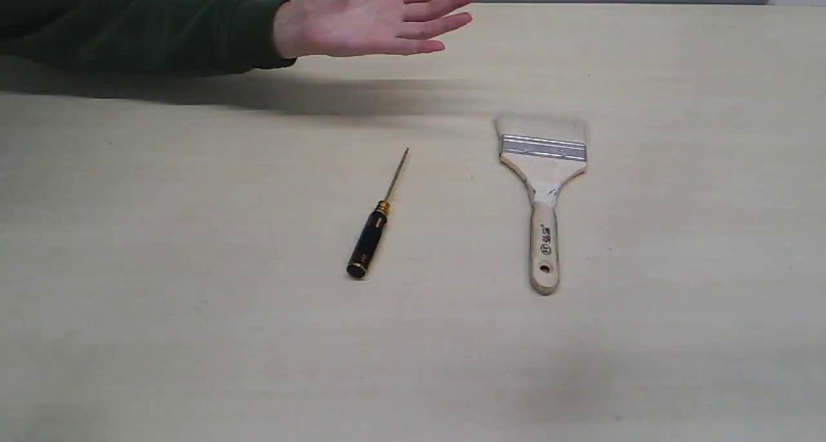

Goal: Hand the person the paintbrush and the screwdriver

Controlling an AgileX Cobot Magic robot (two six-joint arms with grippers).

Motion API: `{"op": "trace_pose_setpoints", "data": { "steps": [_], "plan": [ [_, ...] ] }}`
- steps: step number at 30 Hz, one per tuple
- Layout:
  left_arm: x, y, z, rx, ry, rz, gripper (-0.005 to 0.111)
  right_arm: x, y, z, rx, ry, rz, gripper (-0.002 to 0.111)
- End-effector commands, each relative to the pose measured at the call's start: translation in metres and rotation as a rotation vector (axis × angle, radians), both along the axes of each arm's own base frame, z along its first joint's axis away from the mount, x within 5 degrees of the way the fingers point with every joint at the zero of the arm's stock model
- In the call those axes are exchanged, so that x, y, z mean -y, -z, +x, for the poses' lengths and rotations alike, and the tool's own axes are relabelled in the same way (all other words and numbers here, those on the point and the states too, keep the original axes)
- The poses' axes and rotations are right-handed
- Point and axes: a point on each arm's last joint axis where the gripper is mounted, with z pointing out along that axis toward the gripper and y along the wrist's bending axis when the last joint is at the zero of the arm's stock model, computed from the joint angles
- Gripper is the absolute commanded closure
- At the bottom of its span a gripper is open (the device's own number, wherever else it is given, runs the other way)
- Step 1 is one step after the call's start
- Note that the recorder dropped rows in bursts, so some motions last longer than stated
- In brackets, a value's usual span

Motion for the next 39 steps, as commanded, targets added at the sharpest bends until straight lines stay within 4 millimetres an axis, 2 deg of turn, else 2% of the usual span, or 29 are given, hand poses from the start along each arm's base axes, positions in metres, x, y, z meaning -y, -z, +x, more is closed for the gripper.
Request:
{"op": "trace_pose_setpoints", "data": {
  "steps": [1, 7, 12, 16, 18, 21, 26, 28, 39],
  "plan": [
    [0.000, -0.001, 0.000, 0.013, 0.007, -0.002, 0.107, -0.002, 0.016, 0.019, -0.080, -0.033, -0.015, 0.104],
    [0.000, -0.001, 0.000, 0.013, 0.007, -0.002, 0.107, -0.030, 0.049, 0.050, -0.212, -0.094, -0.136, 0.104],
    [0.000, -0.001, 0.000, 0.013, 0.007, -0.002, 0.107, -0.057, 0.068, 0.073, -0.306, -0.067, -0.253, 0.104],
    [0.000, -0.001, 0.000, 0.013, 0.007, -0.002, 0.107, -0.075, 0.084, 0.093, -0.384, -0.068, -0.250, 0.104],
    [0.000, -0.001, 0.000, 0.013, 0.007, -0.002, 0.107, -0.080, 0.091, 0.102, -0.416, -0.068, -0.231, 0.103],
    [0.000, -0.001, 0.000, 0.013, 0.007, -0.004, 0.107, -0.085, 0.101, 0.114, -0.454, -0.067, -0.217, 0.096],
    [0.001, 0.000, 0.000, 0.009, 0.007, -0.006, 0.107, -0.093, 0.114, 0.127, -0.509, -0.058, -0.152, 0.071],
    [0.001, 0.000, 0.000, 0.009, 0.007, -0.006, 0.107, -0.096, 0.121, 0.132, -0.534, -0.051, -0.131, 0.065],
    [0.001, 0.000, 0.000, 0.009, 0.007, -0.006, 0.107, -0.104, 0.159, 0.151, -0.679, 0.001, -0.103, 0.063]
  ]
}}
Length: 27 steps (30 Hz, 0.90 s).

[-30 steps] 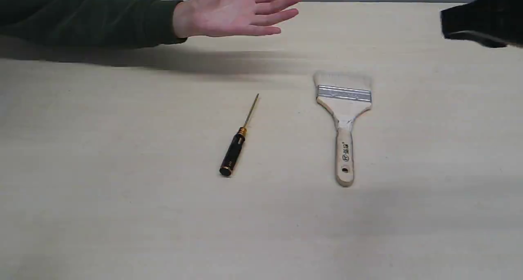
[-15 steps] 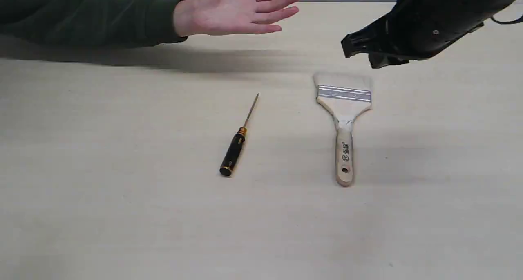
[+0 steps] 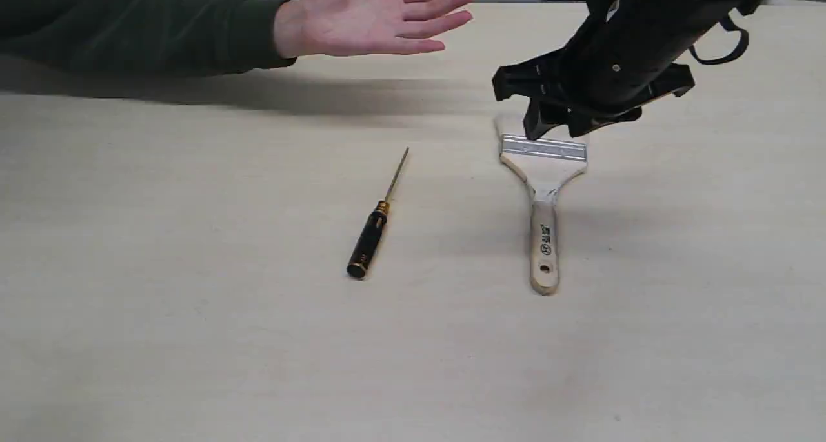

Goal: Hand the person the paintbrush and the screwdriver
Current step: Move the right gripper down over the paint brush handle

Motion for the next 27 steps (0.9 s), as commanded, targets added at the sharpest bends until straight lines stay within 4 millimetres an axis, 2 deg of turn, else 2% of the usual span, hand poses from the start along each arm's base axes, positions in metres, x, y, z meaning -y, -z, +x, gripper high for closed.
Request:
{"op": "trace_pose_setpoints", "data": {
  "steps": [1, 14, 27],
  "plan": [
    [0.001, 0.000, 0.000, 0.009, 0.007, -0.006, 0.107, -0.002, 0.012, 0.003, -0.040, 0.014, -0.001, 0.063],
    [0.000, 0.000, 0.000, 0.012, 0.007, -0.004, 0.107, -0.003, 0.046, 0.008, -0.133, 0.014, -0.029, 0.063],
    [0.000, 0.000, 0.000, 0.012, 0.007, -0.004, 0.107, -0.002, 0.063, 0.012, -0.148, 0.023, -0.036, 0.063]
  ]
}}
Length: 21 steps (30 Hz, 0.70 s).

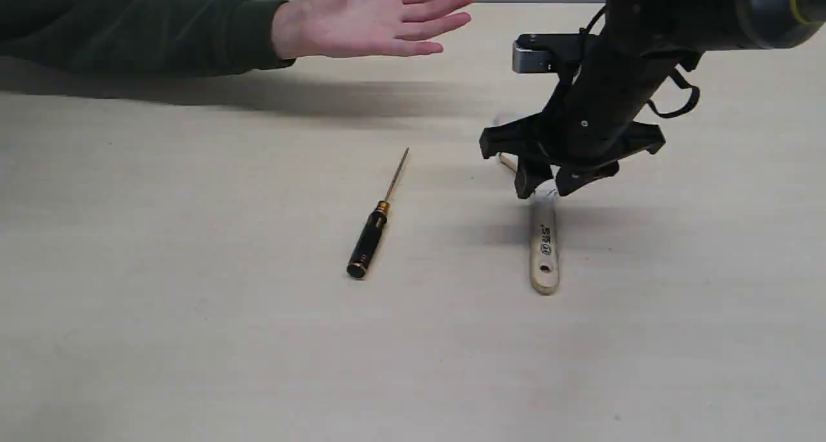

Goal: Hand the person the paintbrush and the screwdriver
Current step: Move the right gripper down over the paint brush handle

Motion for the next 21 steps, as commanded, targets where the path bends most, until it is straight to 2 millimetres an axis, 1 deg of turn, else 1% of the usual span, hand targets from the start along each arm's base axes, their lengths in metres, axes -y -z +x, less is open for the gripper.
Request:
{"op": "trace_pose_setpoints", "data": {
  "steps": [1, 6, 16, 21],
  "plan": [
    [0.000, 0.000, 0.000, 0.012, 0.007, -0.004, 0.107, 0.001, 0.004, 0.004, 0.010, 0.015, 0.003, 0.063],
    [0.000, 0.000, 0.000, 0.012, 0.007, -0.004, 0.107, 0.007, 0.015, 0.008, 0.001, 0.052, 0.002, 0.063],
    [0.000, 0.000, 0.000, 0.012, 0.007, -0.004, 0.107, 0.009, 0.016, 0.009, 0.002, 0.065, 0.004, 0.063],
    [0.001, 0.000, 0.000, 0.009, 0.007, -0.006, 0.107, 0.009, 0.027, 0.008, -0.033, 0.070, -0.006, 0.063]
  ]
}}
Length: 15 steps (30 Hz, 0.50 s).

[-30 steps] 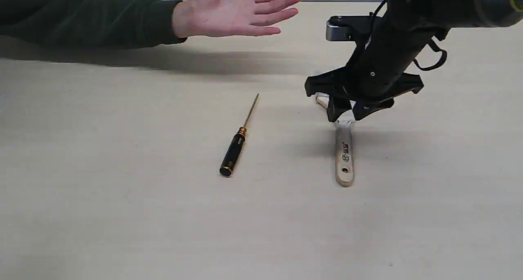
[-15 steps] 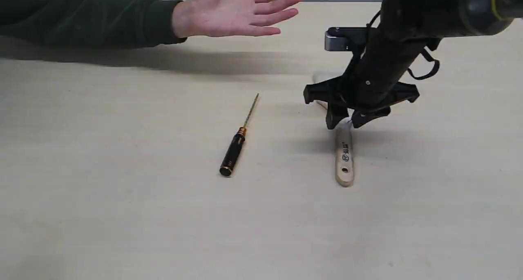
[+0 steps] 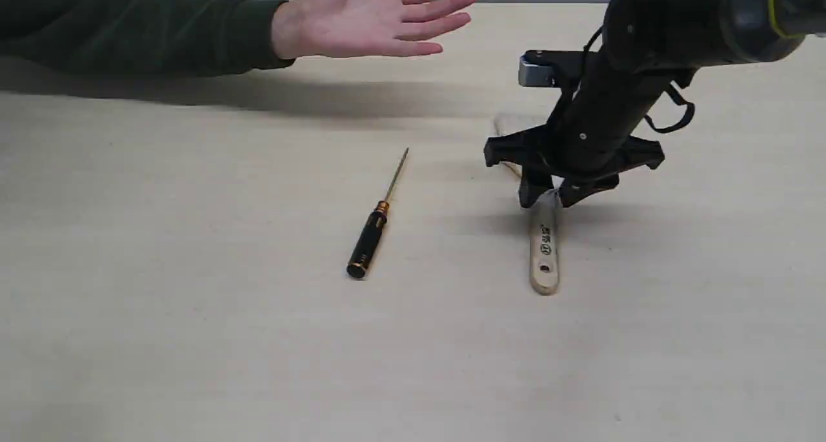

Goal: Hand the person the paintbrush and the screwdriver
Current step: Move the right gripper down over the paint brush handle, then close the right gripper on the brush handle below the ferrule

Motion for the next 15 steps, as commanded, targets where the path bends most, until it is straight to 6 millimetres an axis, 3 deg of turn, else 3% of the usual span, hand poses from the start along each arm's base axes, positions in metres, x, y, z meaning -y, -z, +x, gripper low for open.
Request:
{"op": "trace_pose_setpoints", "data": {
  "steps": [1, 10, 13, 15],
  "plan": [
    [0.001, 0.000, 0.000, 0.009, 0.007, -0.006, 0.107, 0.002, 0.007, 0.001, -0.015, 0.015, -0.003, 0.063],
    [0.001, 0.000, 0.000, 0.009, 0.007, -0.006, 0.107, 0.002, 0.025, 0.003, -0.039, 0.020, -0.012, 0.064],
    [0.001, 0.000, 0.000, 0.009, 0.007, -0.006, 0.107, 0.003, 0.026, 0.002, -0.040, 0.002, -0.032, 0.074],
    [0.001, 0.000, 0.000, 0.009, 0.007, -0.006, 0.107, 0.006, 0.026, 0.002, -0.043, -0.022, -0.059, 0.088]
  ]
}}
